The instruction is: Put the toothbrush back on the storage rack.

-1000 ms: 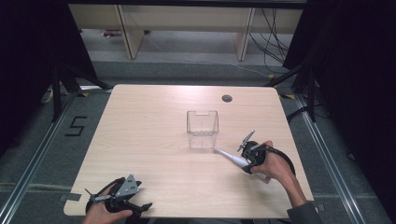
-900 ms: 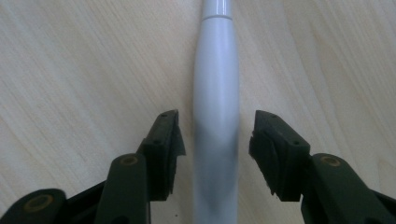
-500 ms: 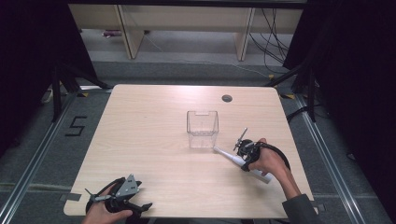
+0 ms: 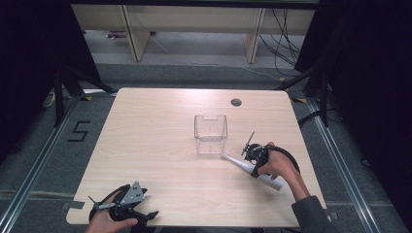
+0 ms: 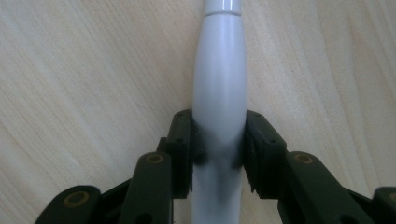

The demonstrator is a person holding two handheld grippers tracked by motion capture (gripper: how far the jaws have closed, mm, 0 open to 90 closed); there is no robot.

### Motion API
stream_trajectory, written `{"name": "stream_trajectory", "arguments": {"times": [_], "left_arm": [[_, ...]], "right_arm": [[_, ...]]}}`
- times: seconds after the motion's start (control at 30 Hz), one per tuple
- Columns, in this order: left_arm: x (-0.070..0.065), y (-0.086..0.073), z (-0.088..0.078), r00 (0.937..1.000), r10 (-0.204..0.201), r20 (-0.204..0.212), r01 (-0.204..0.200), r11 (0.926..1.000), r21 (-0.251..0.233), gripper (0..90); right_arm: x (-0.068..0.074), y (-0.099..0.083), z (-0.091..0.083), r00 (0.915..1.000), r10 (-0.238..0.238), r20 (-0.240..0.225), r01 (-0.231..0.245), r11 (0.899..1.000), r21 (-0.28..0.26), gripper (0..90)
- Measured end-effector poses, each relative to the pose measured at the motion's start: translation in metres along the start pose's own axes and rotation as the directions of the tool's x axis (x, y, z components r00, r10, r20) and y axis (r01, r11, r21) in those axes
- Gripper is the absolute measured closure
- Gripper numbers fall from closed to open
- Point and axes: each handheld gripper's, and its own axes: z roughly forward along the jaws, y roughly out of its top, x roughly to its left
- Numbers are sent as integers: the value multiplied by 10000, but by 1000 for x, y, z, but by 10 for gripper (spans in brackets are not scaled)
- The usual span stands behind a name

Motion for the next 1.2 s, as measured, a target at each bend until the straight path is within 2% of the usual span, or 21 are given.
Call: {"name": "stream_trajectory", "arguments": {"times": [0.03,0.07,0.13,0.17,0.2,0.33,0.47,0.53,0.6,0.63,0.67,0.7,0.77,0.8,0.83,0.9,0.93,1.0,1.07,1.17,1.2], "left_arm": [[0,0,0,10000,9,-1,-9,10000,19,155],[-1,0,0,10000,-93,5,93,10000,21,155],[0,0,0,10000,5,-26,-5,10000,5,155],[0,0,0,10000,5,-33,-5,10000,3,155],[1,0,0,10000,1,-35,-1,10000,0,155],[1,0,0,10000,27,26,-28,10000,53,155],[2,0,-1,10000,40,0,-40,9999,114,155],[1,0,-1,10000,23,12,-24,10000,91,155],[1,0,0,10000,26,6,-26,10000,31,155],[1,0,-1,10000,38,25,-39,9999,118,156],[2,0,-1,10000,16,22,-16,10000,90,155],[2,0,-1,10000,15,-9,-15,10000,93,155],[2,0,-1,10000,15,15,-15,10000,83,155],[2,0,-1,10000,53,-4,-53,9999,125,155],[2,0,-1,10000,-10,1,10,10000,90,155],[1,0,0,10000,-20,-33,20,10000,3,156],[1,0,0,10000,-16,-37,16,10000,4,156],[1,1,-1,10000,-28,22,28,10000,35,155],[1,0,-1,10000,-60,-2,60,9999,-102,155],[2,0,-1,10000,-16,15,16,10000,55,156],[2,0,-1,10000,-16,15,16,10000,55,155]], "right_arm": [[-1,0,0,9999,-97,-61,97,9999,-30,664],[0,1,-1,9997,202,-102,-200,9997,120,664],[0,2,-1,9995,156,-289,-151,9997,177,665],[0,3,0,9997,215,-143,-212,9995,231,665],[-1,3,0,9998,109,-152,-105,9996,260,666],[-3,4,-1,9994,166,-319,-157,9994,296,667],[-2,2,0,9993,189,-316,-187,9998,82,668],[-2,0,-1,9996,47,-263,-49,9999,-101,668],[0,-2,-4,9994,236,-243,-241,9995,-184,669],[-1,-3,-5,9994,83,-338,-92,9996,-276,669],[1,-5,-7,9992,258,-290,-268,9991,-344,669],[-1,-7,-8,9995,-27,-299,12,9987,-514,669],[1,-10,-13,9997,187,-151,-197,9976,-671,669],[1,-12,-15,9996,60,-293,-86,9961,-874,669],[2,-14,-18,9991,368,-213,-386,9949,-928,669],[0,-18,-23,9993,316,-204,-339,9916,-1249,669],[1,-21,-26,9984,548,-102,-557,9881,-1432,669],[-3,-25,-32,9993,349,166,-310,9798,-1975,669],[-3,-28,-38,9976,672,142,-613,9642,-2579,669],[-5,-32,-45,9946,1041,29,-967,9330,-3465,669],[-6,-32,-46,9940,1086,128,-961,9235,-3713,669]]}}
